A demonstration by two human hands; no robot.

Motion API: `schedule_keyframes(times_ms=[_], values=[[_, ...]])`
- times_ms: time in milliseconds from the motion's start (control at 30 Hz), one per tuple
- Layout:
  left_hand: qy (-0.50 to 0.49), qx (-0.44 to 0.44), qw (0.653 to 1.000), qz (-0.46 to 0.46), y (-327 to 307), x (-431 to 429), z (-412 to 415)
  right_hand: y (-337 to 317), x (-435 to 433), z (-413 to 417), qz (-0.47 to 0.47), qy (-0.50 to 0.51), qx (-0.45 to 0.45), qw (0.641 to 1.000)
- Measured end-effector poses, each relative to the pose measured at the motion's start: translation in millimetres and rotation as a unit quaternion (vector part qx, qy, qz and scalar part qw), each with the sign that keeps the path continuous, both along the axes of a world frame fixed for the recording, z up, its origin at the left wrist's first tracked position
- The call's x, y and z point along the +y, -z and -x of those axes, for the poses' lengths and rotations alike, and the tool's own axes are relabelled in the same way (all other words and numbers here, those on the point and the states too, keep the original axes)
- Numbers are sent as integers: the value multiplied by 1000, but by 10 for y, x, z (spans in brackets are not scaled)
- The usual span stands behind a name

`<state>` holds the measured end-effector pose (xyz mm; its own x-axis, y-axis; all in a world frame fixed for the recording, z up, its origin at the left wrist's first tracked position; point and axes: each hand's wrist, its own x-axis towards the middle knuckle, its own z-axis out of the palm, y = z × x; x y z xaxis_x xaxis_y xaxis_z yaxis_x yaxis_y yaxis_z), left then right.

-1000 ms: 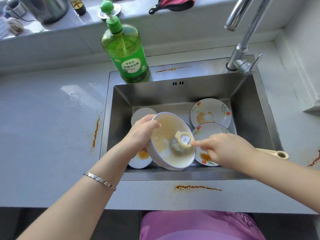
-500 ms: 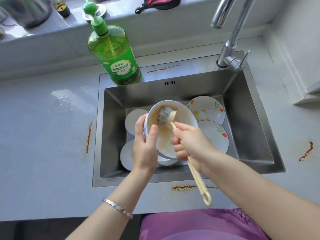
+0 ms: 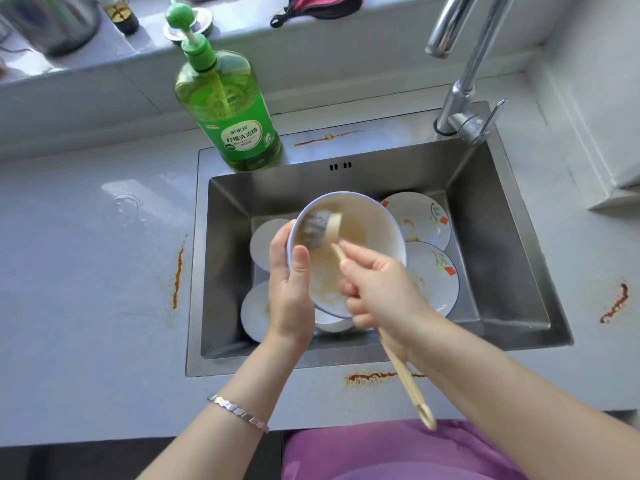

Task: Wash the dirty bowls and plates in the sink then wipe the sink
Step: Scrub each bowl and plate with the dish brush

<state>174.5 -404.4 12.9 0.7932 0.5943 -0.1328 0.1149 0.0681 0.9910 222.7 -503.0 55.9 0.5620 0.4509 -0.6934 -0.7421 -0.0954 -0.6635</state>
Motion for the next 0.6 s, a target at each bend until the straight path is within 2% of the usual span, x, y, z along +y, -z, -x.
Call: schedule_keyframes(times_ms=[133,233,300,400,500,600], values=[[-3,7,1000,-15,-30,135,-86,22,-72,88,34,-145,-64,987],[-7,27,999,-27,-23,307,-109,35,-229,-20,87,-276,-137,948],[-2,56,998,-31,-4,395,-94,28,-308,-93,135,-361,-211,898],[56,96,993,-37,13,376,-38,83,-351,-223,241,-457,-344,784],[105,124,987,-8,20,283,24,202,-350,-334,318,-470,-450,689],[80,148,986,12,16,298,52,317,-421,-373,363,-467,-481,647]])
